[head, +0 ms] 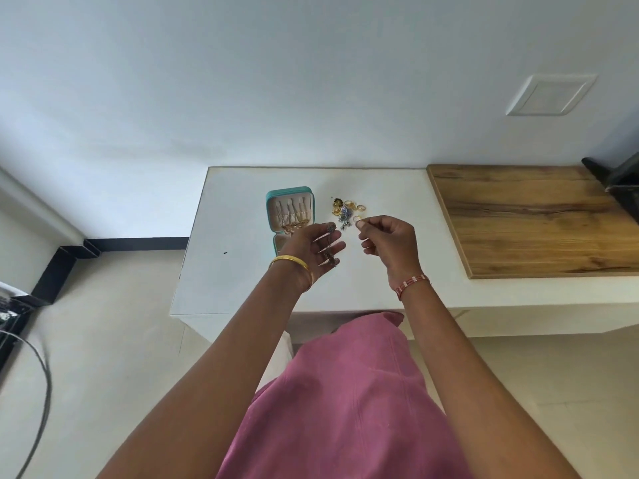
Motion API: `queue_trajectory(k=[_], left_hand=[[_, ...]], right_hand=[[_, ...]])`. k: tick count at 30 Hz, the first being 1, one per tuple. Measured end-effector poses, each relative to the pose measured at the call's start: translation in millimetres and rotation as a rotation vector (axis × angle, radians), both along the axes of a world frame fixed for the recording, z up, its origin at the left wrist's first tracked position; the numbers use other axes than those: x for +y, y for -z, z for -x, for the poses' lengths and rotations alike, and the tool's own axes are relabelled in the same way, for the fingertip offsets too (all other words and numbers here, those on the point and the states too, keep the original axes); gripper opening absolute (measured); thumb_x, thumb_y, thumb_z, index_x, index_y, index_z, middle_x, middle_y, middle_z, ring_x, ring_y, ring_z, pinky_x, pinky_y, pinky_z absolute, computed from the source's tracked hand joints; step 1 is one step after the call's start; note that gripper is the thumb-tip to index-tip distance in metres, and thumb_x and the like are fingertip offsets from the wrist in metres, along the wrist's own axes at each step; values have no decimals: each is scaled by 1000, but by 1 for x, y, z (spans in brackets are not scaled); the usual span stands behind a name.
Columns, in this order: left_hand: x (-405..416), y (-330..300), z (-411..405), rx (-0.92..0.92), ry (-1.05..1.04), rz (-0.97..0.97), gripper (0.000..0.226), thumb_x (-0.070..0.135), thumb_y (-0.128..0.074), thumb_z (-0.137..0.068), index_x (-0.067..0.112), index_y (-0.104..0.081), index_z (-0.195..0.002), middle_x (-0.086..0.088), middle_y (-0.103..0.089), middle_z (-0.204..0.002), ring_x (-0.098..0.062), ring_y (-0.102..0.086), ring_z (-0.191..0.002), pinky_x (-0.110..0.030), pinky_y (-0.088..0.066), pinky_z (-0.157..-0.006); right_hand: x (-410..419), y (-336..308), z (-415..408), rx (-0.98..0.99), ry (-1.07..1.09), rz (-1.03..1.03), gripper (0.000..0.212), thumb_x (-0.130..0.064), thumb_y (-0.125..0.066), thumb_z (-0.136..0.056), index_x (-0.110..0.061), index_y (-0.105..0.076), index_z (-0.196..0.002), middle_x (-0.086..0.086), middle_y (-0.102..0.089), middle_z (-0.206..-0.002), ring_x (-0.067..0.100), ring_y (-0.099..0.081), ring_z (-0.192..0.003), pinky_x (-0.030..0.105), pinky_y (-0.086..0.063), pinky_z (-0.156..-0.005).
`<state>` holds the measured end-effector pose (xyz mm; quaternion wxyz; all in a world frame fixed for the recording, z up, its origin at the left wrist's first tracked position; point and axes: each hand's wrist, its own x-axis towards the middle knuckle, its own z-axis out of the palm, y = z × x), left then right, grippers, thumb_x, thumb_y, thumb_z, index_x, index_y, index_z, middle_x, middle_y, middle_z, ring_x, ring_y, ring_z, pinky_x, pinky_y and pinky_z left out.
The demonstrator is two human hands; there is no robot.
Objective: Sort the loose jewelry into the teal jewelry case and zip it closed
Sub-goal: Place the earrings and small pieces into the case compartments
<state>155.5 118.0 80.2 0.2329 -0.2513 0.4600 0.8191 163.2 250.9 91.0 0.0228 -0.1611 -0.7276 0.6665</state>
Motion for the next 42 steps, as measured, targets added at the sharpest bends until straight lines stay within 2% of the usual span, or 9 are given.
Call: queue_trajectory(k=[6,11,14,18,23,28,33,38,42], left_hand=[[16,30,34,-100,-46,-51,16,19,-49,-87,17,-62,-78,5,-68,-59,-17,-64,-73,-30,-47,-68],[21,54,64,-172,-43,-61,16,21,-52,-87,19,-62,-75,7,-68,-59,-13,-67,-66,-27,-42,-65],[22,70,77,-191,-24,-20,15,22,-52,-88,21,-60,-75,8,-68,-57,-8,-68,-56,-25,-37,-62],[24,87,92,-174,-61,-29,14,19,-52,-89,19,-58,-77,6,-68,-56,-9,-67,-53,-25,-42,-63],[24,99,99,-179,-88,-51,14,17,-52,-89,17,-58,-77,3,-68,-54,-9,-66,-50,-27,-47,-69],[23,100,98,-201,-102,-77,16,18,-53,-89,16,-60,-75,3,-68,-55,-10,-65,-49,-29,-48,-71],[21,97,96,-222,-113,-104,16,18,-53,-89,16,-60,-75,3,-68,-56,-11,-66,-50,-30,-48,-70],[20,93,93,-255,-136,-133,21,19,-51,-90,15,-62,-73,2,-69,-59,-14,-67,-52,-31,-48,-70],[16,91,89,-271,-149,-135,21,19,-52,-89,14,-62,-72,1,-69,-59,-15,-67,-53,-32,-49,-71]], right_hand=[[10,42,38,-107,64,-13,2,-5,-64,-83,-5,-64,-81,6,-58,-60,14,-49,-50,20,-46,-52],[14,80,78,-158,68,-114,7,-5,-63,-82,0,-66,-80,8,-59,-62,18,-51,-53,27,-47,-57],[15,102,103,-152,46,-240,11,-6,-62,-82,4,-68,-84,12,-62,-72,23,-54,-66,34,-49,-70],[18,122,134,-91,-15,-501,15,-4,-58,-84,-1,-70,-92,15,-70,-87,19,-56,-75,19,-40,-64],[15,139,158,-71,-115,-755,25,-9,-51,-89,-7,-66,-110,16,-66,-106,30,-60,-101,29,-45,-82],[10,150,163,-83,-121,-941,25,-17,-50,-92,-11,-63,-113,11,-64,-114,30,-58,-106,32,-46,-78],[8,153,163,-123,-97,-974,22,-21,-54,-90,-10,-65,-107,12,-63,-110,31,-58,-102,32,-43,-72],[7,149,164,-114,-107,-858,8,-14,-60,-84,-10,-63,-90,11,-64,-100,30,-59,-93,27,-37,-65],[5,148,157,-56,-164,-782,5,-9,-60,-81,-9,-64,-85,12,-63,-95,27,-58,-86,27,-41,-66]])
